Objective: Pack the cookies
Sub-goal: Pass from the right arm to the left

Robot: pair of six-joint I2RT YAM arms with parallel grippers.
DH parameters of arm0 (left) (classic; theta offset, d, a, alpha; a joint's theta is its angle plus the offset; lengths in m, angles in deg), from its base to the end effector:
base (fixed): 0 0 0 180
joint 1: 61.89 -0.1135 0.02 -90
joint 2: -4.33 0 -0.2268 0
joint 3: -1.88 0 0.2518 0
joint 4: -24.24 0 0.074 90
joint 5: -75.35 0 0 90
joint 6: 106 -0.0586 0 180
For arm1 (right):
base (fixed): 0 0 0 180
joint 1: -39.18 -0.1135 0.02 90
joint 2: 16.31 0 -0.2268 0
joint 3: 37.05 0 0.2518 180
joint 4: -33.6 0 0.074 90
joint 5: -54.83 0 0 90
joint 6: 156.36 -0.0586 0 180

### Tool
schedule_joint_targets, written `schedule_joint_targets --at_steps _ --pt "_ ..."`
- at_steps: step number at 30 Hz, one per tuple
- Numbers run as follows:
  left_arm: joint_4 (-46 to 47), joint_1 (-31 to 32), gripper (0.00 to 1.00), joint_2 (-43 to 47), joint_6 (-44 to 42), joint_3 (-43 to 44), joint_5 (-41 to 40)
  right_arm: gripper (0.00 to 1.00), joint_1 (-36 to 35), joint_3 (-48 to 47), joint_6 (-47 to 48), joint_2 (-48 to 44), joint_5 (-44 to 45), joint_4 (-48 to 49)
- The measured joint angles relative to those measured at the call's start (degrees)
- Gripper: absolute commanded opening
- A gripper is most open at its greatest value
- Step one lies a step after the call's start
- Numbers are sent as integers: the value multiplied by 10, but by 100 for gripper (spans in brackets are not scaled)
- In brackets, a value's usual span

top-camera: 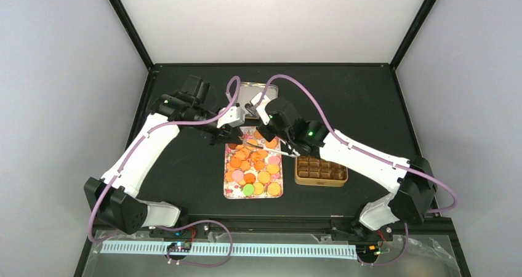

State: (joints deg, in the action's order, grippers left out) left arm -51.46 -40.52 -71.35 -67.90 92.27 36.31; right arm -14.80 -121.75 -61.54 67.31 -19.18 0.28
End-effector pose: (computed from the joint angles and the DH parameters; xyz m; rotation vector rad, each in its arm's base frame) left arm 0.2267 -0.1376 0.3002 1.5919 1.6679 -0.8962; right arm 0.2229 0.2791 0.2741 -0.8935 1.9188 0.2146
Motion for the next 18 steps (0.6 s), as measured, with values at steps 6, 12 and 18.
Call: schedule_joint_targets --at_steps 6,12,18 --pt "8 6 27 -7 0 -10 -4 1 -6 -9 2 11 0 -5" --pt "27 13 24 -7 -1 -31 -8 1 -9 -18 2 14 -2 -7" --pt "35 15 2 -7 -7 -40 -16 1 -10 -18 2 15 -2 -7"
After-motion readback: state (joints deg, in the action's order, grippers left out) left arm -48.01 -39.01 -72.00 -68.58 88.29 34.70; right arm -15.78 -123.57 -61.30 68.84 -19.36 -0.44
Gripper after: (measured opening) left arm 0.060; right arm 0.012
